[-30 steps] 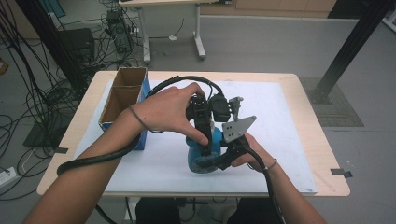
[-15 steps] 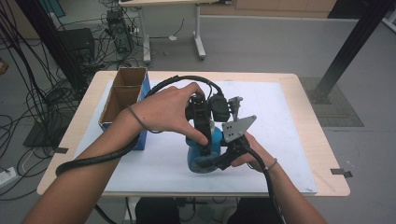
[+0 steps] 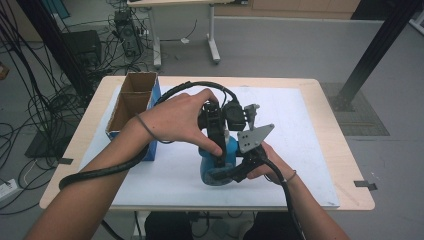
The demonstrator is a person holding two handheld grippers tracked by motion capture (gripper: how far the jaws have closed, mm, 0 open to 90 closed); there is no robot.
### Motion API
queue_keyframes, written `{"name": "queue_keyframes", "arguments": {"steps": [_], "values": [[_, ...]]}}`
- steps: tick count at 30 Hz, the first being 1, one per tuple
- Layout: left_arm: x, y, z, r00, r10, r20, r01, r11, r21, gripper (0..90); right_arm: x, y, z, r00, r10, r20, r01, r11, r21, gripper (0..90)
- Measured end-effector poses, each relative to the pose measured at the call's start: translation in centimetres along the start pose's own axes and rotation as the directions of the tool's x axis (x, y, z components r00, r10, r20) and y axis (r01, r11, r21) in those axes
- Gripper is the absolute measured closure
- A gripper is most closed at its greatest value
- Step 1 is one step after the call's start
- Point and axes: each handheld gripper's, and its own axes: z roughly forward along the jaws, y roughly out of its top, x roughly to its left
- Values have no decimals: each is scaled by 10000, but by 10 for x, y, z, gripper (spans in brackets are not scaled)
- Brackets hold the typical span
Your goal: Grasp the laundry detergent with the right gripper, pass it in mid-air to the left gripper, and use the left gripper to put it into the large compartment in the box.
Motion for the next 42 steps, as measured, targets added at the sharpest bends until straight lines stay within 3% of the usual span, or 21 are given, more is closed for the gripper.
{"name": "queue_keyframes", "arguments": {"steps": [42], "values": [[-1,-1,1,10000,-49,28,49,10000,-46,74,1,3,4,10000,-68,-3,68,9999,106,425]]}}
